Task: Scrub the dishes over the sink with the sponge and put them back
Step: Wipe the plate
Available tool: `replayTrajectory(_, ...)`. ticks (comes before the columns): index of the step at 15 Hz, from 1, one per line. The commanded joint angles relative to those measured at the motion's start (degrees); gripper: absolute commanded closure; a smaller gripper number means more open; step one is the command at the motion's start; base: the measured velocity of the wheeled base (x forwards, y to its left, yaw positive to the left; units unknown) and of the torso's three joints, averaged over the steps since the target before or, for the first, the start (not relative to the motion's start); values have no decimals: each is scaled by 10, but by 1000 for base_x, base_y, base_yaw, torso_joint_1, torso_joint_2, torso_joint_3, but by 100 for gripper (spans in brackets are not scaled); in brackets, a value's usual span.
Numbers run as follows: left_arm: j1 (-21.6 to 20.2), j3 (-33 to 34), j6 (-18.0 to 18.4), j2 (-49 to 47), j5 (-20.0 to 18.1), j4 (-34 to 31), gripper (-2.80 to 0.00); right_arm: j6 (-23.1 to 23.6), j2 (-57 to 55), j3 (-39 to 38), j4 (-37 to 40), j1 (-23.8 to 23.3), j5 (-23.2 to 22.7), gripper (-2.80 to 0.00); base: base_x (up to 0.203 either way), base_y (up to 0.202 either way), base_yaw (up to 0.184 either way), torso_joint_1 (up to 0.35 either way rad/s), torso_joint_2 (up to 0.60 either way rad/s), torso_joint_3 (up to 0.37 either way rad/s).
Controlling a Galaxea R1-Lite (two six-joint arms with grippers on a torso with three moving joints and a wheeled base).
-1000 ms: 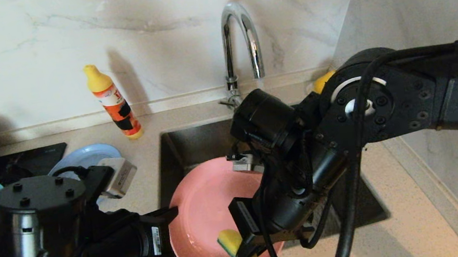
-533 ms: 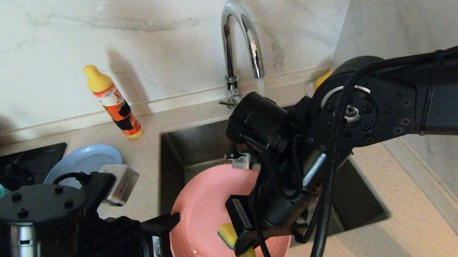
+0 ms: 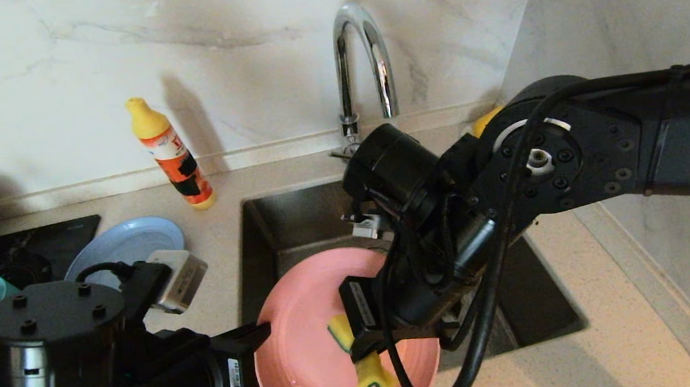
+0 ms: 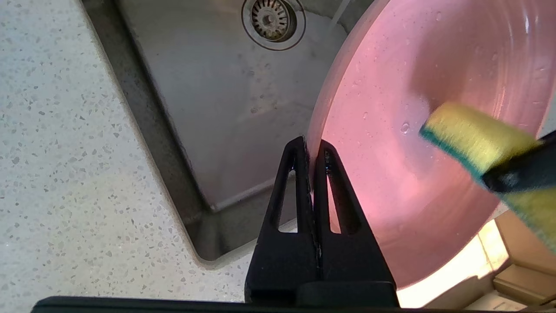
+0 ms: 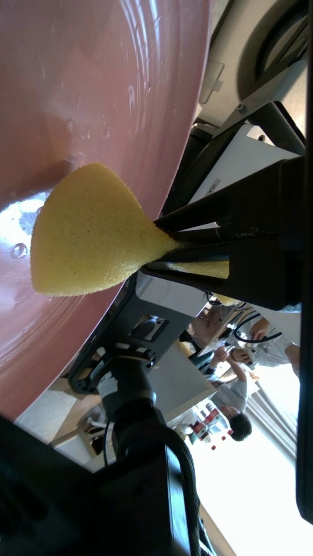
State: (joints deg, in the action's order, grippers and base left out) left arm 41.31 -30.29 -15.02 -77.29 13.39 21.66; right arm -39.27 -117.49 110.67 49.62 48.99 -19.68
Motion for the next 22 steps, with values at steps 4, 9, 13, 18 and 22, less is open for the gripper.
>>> replayTrajectory(4,0,3,-3,6,1,1,0,-2,24,0,-1,-15,-2,0,0,0,0,0,0,0)
replayTrajectory(9,0,2,-4,10,1,2,0,-3,45,-4,17,-50,-4,0,0,0,0,0,0,0)
replayTrajectory(13,0,-3,-4,12,1,4,0,-2,49,-8,43,-55,-8,0,0,0,0,0,0,0)
replayTrajectory(18,-1,-7,-7,11,1,5,0,-1,18,-21,39,-27,-13,0,0,0,0,0,0,0)
replayTrajectory(22,-1,-15,-8,7,2,5,0,-1,-11,-9,37,8,-13,0,0,0,0,0,0,0)
